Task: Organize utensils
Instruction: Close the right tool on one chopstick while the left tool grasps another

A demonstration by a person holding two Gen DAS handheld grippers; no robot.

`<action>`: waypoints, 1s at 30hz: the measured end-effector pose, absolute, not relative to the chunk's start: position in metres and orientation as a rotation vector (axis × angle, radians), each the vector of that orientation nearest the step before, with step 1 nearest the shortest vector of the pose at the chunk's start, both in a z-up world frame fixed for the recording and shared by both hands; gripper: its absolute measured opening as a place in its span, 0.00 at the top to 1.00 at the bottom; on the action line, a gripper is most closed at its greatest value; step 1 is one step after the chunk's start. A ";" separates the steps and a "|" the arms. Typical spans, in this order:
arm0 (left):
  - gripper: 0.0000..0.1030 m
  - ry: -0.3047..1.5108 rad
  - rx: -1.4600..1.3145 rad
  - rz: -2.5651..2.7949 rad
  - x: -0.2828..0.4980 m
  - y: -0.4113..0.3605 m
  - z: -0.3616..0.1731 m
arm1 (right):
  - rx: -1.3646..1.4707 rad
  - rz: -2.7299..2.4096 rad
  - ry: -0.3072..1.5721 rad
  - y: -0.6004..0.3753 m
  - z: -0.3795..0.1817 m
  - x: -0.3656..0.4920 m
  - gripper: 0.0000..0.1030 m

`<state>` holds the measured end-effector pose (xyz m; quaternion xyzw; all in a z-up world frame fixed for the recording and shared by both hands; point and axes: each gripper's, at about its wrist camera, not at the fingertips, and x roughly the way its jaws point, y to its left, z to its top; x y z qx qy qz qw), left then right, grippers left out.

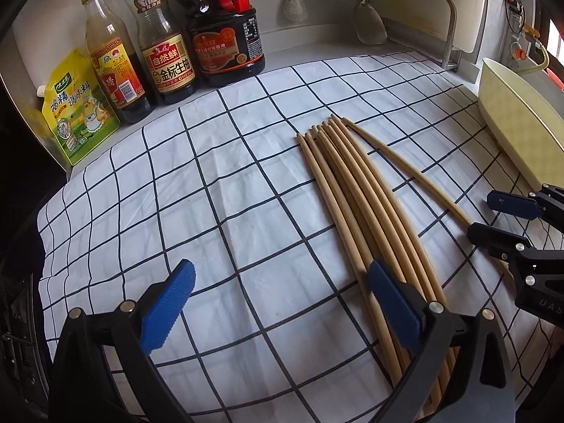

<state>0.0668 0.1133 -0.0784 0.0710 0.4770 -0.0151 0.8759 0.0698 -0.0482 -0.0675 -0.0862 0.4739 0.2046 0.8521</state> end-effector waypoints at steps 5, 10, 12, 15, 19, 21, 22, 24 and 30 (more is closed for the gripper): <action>0.05 1.006 0.132 -0.027 0.069 0.119 -0.078 | -0.183 0.430 0.997 -0.048 -0.067 0.070 0.56; 0.05 1.005 0.124 -0.042 0.069 0.117 -0.079 | -0.177 0.442 1.001 -0.047 -0.067 0.069 0.56; 0.05 1.006 0.113 -0.048 0.070 0.117 -0.080 | -0.164 0.455 1.006 -0.048 -0.067 0.069 0.56; 0.05 1.036 0.085 -0.035 0.071 0.120 -0.080 | -0.164 0.460 1.006 -0.048 -0.066 0.069 0.56; 0.05 1.088 0.100 0.019 0.071 0.115 -0.084 | -0.167 0.457 1.000 -0.050 -0.067 0.070 0.56; 0.05 1.078 0.087 0.068 0.066 0.114 -0.084 | -0.172 0.461 0.996 -0.050 -0.067 0.069 0.56; 0.05 1.073 0.083 0.080 0.064 0.113 -0.084 | -0.171 0.465 0.996 -0.051 -0.067 0.069 0.55; 0.05 1.059 0.078 0.105 0.063 0.112 -0.084 | -0.163 0.468 0.992 -0.053 -0.067 0.070 0.55; 0.05 1.051 0.035 0.141 0.071 0.117 -0.085 | -0.230 0.442 0.949 -0.043 -0.069 0.071 0.55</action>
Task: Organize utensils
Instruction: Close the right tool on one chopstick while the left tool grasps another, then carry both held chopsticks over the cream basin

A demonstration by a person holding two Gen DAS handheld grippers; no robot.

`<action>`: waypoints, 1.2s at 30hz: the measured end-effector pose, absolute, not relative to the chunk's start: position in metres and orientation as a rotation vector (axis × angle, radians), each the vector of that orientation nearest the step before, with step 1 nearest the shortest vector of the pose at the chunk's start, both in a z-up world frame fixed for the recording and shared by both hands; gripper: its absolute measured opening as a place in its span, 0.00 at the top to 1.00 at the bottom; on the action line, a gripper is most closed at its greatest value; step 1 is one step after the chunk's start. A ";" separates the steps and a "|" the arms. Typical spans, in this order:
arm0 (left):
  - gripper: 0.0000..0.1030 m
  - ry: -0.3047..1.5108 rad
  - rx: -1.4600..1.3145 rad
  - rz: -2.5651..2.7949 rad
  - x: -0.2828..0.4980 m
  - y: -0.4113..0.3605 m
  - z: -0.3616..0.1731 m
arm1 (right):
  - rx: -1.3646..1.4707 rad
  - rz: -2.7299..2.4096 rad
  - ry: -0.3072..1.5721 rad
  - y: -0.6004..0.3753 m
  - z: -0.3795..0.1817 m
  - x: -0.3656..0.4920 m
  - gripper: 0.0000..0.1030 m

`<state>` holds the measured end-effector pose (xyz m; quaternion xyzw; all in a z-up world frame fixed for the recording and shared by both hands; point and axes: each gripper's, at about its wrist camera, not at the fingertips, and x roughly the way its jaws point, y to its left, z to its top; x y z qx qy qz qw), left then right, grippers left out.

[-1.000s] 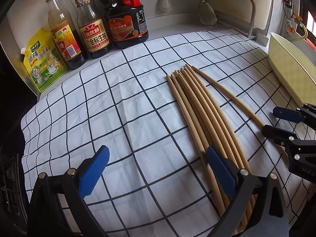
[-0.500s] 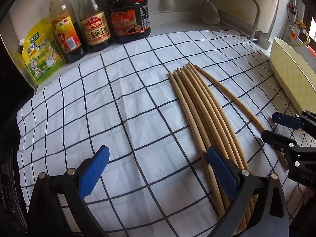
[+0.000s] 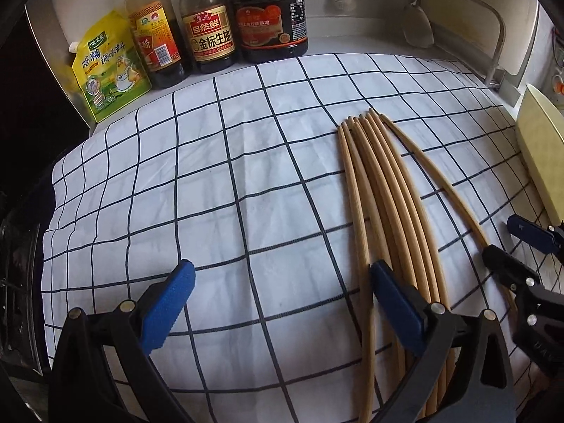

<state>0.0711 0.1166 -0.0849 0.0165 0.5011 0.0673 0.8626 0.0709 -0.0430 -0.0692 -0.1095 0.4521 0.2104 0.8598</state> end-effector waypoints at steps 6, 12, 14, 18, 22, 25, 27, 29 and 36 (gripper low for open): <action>0.23 1.032 -0.014 0.107 0.066 0.118 -0.085 | -0.264 0.473 0.940 -0.035 -0.069 0.070 0.69; 0.86 1.018 -0.009 0.073 0.055 0.104 -0.078 | -0.303 0.506 0.918 -0.025 -0.069 0.060 0.94; 0.93 1.020 -0.011 0.080 0.053 0.102 -0.078 | -0.282 0.508 0.915 -0.028 -0.069 0.060 0.94; 0.93 1.028 -0.044 0.075 0.050 0.108 -0.077 | -0.224 0.504 0.914 -0.037 -0.065 0.061 0.94; 0.93 1.021 -0.078 0.063 0.046 0.113 -0.068 | -0.158 0.515 0.902 -0.046 -0.054 0.060 0.94; 0.93 0.999 -0.089 0.044 0.043 0.112 -0.054 | -0.123 0.525 0.871 -0.050 -0.038 0.054 0.94; 0.93 0.981 -0.094 0.026 0.042 0.106 -0.042 | -0.101 0.531 0.844 -0.056 -0.024 0.050 0.94; 0.93 0.957 -0.094 0.002 0.044 0.097 -0.030 | -0.082 0.527 0.816 -0.064 -0.011 0.047 0.94; 0.93 0.903 -0.093 -0.153 0.067 0.038 0.007 | 0.039 0.406 0.751 -0.136 0.025 0.048 0.94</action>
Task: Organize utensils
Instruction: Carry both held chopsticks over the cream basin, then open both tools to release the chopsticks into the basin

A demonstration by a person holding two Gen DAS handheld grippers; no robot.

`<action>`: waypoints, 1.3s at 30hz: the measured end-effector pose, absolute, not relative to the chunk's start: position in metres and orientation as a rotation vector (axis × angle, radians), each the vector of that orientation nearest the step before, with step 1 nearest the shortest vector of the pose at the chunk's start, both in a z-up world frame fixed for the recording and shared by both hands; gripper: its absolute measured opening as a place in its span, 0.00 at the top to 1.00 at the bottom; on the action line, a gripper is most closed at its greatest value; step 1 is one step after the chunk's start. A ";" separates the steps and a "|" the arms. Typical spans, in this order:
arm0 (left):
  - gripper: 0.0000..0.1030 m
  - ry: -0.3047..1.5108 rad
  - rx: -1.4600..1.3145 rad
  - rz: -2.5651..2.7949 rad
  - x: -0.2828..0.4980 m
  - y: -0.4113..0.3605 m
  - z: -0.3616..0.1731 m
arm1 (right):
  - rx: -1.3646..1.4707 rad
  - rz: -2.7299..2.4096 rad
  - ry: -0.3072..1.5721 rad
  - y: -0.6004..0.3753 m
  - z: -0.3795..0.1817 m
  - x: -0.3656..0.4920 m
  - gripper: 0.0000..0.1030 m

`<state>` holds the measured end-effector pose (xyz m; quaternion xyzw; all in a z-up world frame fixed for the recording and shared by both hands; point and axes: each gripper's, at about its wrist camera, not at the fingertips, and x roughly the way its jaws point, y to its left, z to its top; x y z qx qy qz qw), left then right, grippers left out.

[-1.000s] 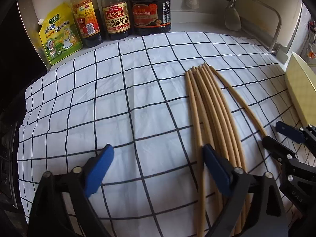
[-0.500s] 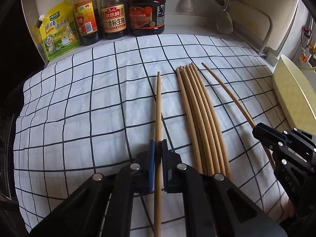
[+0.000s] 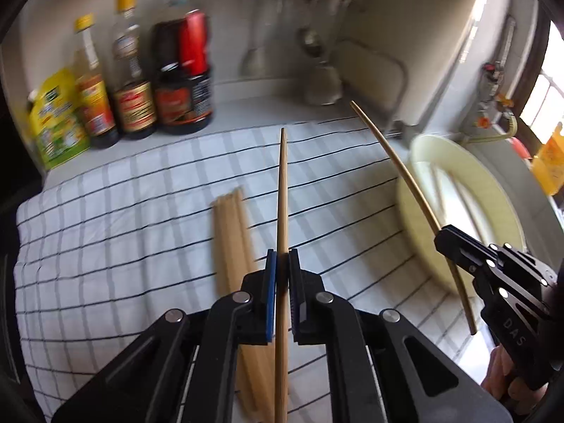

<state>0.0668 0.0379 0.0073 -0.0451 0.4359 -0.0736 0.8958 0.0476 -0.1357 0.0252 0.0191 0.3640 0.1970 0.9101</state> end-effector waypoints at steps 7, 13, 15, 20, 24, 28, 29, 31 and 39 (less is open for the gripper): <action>0.93 0.913 -0.048 -0.361 0.095 -0.063 0.029 | 0.173 0.202 0.720 -0.237 0.043 0.057 0.94; 0.93 0.944 0.014 -0.475 0.121 -0.149 0.028 | 0.245 0.088 0.775 -0.298 0.031 0.066 0.94; 0.93 0.951 0.030 -0.486 0.130 -0.165 0.024 | 0.260 0.065 0.799 -0.308 0.025 0.070 0.94; 0.93 0.961 0.085 -0.470 0.145 -0.194 0.011 | 0.289 0.040 0.841 -0.324 0.011 0.078 0.94; 0.93 0.987 0.090 -0.459 0.154 -0.199 0.001 | 0.303 0.031 0.856 -0.327 0.005 0.078 0.94; 0.93 0.994 0.102 -0.454 0.156 -0.197 -0.003 | 0.307 0.025 0.862 -0.328 0.003 0.078 0.94; 0.92 0.995 0.104 -0.452 0.157 -0.197 -0.003 | 0.307 0.023 0.862 -0.329 0.003 0.078 0.94; 0.86 0.996 0.104 -0.442 0.158 -0.196 -0.002 | 0.303 0.018 0.865 -0.329 0.004 0.079 0.94; 0.47 0.950 0.062 -0.388 0.151 -0.169 0.013 | 0.306 0.005 0.832 -0.329 0.012 0.074 0.86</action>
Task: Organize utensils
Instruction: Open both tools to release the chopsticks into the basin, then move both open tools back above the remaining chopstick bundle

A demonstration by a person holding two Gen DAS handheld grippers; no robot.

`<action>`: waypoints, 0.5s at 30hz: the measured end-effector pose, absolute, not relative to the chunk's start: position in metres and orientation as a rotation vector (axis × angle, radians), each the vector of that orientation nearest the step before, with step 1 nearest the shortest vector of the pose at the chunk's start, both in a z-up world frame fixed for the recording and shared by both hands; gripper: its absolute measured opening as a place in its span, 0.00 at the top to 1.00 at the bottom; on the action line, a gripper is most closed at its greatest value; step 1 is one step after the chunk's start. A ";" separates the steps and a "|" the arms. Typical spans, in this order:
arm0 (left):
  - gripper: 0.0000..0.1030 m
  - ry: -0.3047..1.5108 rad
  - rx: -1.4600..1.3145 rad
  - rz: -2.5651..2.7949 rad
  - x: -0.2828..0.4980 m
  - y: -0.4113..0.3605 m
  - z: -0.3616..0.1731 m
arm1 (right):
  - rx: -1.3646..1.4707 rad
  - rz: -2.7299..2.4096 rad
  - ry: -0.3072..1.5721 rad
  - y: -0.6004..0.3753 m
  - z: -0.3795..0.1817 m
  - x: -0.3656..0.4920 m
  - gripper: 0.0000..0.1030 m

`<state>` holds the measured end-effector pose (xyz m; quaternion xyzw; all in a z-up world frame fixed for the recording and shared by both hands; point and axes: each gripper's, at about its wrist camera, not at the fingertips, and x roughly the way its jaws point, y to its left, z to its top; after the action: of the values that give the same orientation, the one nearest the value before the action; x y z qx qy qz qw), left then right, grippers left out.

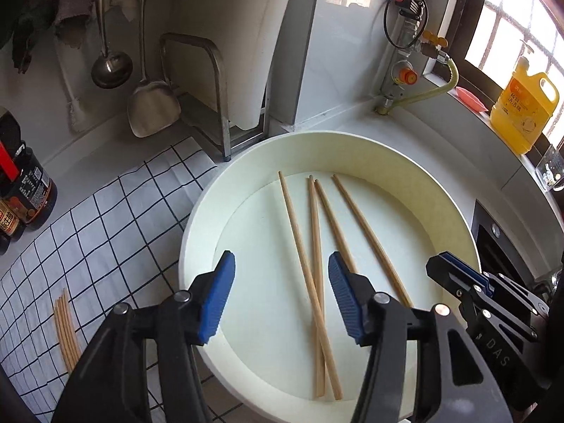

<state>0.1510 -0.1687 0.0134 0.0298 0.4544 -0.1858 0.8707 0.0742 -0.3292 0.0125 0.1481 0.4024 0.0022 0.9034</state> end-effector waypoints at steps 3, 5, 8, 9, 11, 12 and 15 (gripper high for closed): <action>0.46 0.947 0.053 -0.378 0.147 -0.159 0.016 | 0.300 0.017 0.827 -0.324 0.016 0.073 0.86; 0.45 0.942 0.051 -0.368 0.143 -0.152 0.016 | 0.294 0.027 0.821 -0.320 0.018 0.072 0.84; 0.45 0.933 0.047 -0.351 0.136 -0.139 0.017 | 0.286 0.047 0.815 -0.313 0.021 0.071 0.81; 0.44 0.932 0.043 -0.346 0.134 -0.135 0.018 | 0.281 0.056 0.813 -0.309 0.022 0.071 0.80; 0.44 0.932 0.038 -0.336 0.129 -0.125 0.018 | 0.271 0.074 0.812 -0.301 0.024 0.070 0.79; 0.44 0.933 0.036 -0.330 0.127 -0.120 0.017 | 0.264 0.084 0.811 -0.298 0.025 0.070 0.79; 0.44 0.935 0.027 -0.307 0.120 -0.101 0.015 | 0.251 0.107 0.807 -0.286 0.028 0.067 0.77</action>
<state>0.1201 -0.1015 0.0153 0.0130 0.4490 -0.1476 0.8812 0.0674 -0.2862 0.0278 0.1215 0.3912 0.0518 0.9108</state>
